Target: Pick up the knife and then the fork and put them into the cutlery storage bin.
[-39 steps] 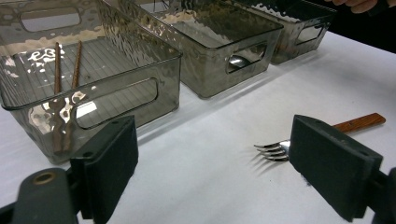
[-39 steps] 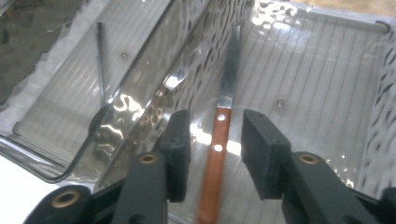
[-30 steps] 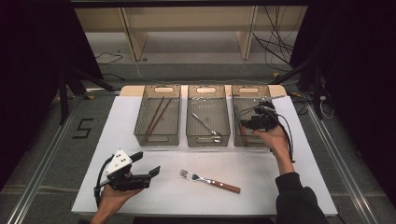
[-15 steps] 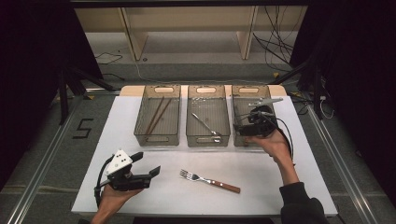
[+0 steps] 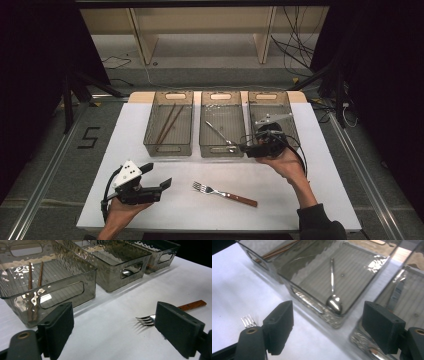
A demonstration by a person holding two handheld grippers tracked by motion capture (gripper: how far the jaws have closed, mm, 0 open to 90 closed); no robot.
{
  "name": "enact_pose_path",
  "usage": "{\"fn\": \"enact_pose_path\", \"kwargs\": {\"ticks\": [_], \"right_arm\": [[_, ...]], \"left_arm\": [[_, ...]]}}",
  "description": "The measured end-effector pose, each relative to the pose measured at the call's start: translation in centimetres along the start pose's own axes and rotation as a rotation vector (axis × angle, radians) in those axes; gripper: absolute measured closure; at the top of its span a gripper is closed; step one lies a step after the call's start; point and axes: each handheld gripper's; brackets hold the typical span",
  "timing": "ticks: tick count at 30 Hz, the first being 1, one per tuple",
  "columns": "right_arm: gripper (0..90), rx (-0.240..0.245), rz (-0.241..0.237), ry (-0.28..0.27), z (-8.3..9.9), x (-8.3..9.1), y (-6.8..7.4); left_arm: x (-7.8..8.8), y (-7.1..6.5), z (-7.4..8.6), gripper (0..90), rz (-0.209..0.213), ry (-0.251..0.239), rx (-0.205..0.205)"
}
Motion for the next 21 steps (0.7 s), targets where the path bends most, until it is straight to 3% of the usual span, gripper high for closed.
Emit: {"fn": "enact_pose_path", "kwargs": {"ticks": [9,21], "right_arm": [[25.7,0.052,-0.048,0.030,0.6,-0.3,2.3],[24.4,0.092,-0.091,0.100,1.5,-1.2,4.0]], "left_arm": [[0.1,0.0,0.0,15.4,0.001,0.001,0.000],[0.1,0.0,0.0,15.4,0.002,0.000,-0.002]]}}
Point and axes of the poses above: each handheld gripper's, and its own axes: x roughly backward along the jaws, z roughly out of its underside, y roughly to its left, and after that the axes turned 6 degrees about -x, right-handed
